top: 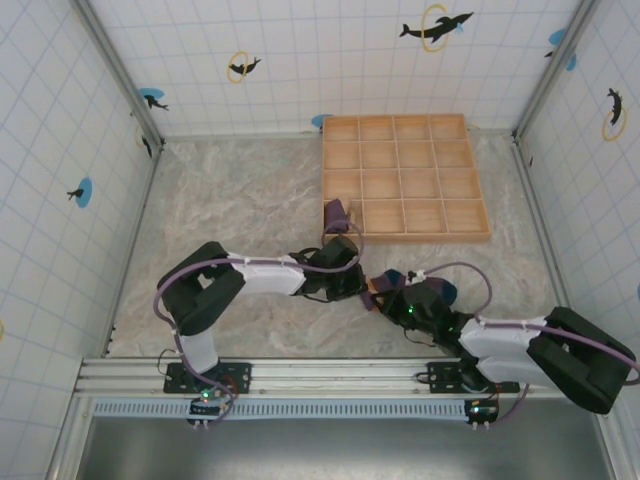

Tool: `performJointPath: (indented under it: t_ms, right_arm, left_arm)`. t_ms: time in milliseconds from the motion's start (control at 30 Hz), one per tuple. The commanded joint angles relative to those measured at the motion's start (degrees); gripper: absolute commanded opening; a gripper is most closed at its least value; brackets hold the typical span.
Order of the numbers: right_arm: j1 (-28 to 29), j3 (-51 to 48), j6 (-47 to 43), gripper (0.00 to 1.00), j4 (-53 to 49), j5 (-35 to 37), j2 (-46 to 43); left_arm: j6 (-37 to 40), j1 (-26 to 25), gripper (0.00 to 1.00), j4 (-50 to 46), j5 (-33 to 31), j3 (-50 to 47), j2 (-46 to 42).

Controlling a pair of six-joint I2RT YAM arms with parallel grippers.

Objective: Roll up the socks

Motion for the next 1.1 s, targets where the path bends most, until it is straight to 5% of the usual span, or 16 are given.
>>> performJointPath:
  t_ms: [0, 167, 433, 633, 1067]
  right_arm:
    - [0.02, 4.45, -7.94, 0.39, -3.16, -2.30, 4.19]
    - [0.44, 10.88, -16.08, 0.60, -6.39, -3.38, 5.55]
    - [0.24, 20.39, -28.68, 0.65, -25.83, 5.20, 3.79]
    - [2.58, 18.54, -41.35, 0.68, -18.99, 2.17, 2.17]
    - [21.07, 10.09, -67.61, 0.68, -5.48, 14.61, -0.22]
  left_arm:
    - [0.24, 4.71, 0.00, -10.42, -8.45, -3.17, -4.46]
    - [-3.34, 5.32, 0.00, -13.40, -10.76, -8.31, -11.46]
    - [-10.96, 4.74, 0.00, -12.83, -12.03, -16.61, -21.34]
    - [-18.71, 1.14, 0.00, -12.48, -15.07, -19.68, -23.92]
    - [-19.64, -2.04, 0.00, -13.85, -13.89, -11.75, -16.17]
